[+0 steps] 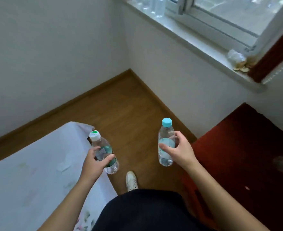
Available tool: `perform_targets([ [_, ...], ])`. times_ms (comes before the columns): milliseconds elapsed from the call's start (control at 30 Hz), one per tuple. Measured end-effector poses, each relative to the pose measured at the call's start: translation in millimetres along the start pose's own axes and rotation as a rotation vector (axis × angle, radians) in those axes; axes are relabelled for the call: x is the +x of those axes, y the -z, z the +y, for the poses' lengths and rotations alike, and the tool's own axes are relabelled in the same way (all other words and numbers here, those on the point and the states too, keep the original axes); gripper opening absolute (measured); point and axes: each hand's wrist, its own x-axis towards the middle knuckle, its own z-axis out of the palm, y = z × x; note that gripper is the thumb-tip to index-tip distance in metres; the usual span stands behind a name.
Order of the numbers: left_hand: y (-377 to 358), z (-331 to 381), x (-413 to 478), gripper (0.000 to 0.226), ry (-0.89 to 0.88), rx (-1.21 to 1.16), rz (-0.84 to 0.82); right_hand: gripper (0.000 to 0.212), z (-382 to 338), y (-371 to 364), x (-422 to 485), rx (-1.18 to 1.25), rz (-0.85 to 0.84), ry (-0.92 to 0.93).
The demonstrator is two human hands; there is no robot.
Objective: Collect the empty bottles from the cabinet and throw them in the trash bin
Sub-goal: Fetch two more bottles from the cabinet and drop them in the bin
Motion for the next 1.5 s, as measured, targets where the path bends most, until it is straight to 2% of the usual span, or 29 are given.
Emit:
perform_targets([
  [167, 50, -52, 15, 0.054, 0.163, -0.061, 0.106, 0.064, -30, -58, 36, -0.061, -0.11, -0.014],
  [333, 65, -65, 49, 0.054, 0.218, -0.083, 0.106, 0.065, -33, -85, 70, -0.15, -0.111, -0.06],
  [467, 67, -49, 88, 0.053, 0.181, -0.078, 0.06, 0.076, -31, -83, 95, -0.172, -0.071, -0.102],
  [567, 69, -25, 123, 0.057, 0.16, -0.039, 0.01, 0.074, -30, -74, 119, -0.203, -0.043, -0.157],
  [633, 71, -11, 149, 0.058, 0.151, -0.032, 0.003, 0.083, -33, -70, 142, -0.221, -0.042, -0.181],
  [800, 77, 19, 217, 0.055, 0.188, -0.051, 0.062, 0.065, -57, -76, 227, -0.265, -0.093, -0.178],
  [967, 88, 33, 263, 0.052, 0.345, -0.143, 0.245, 0.067, -109, -109, 328, -0.3, -0.244, -0.091],
  [1100, 98, 30, 275, 0.049, 0.478, -0.231, 0.416, 0.066, -164, -159, 402, -0.399, -0.431, 0.034],
  [1367, 130, -1, 286, 0.043, 0.718, -0.542, 0.816, 0.068, -272, -305, 504, -0.519, -0.734, 0.212],
  [1500, 164, -6, 329, 0.044, 0.749, -0.62, 0.884, 0.06, -307, -375, 541, -0.602, -0.781, 0.278],
])
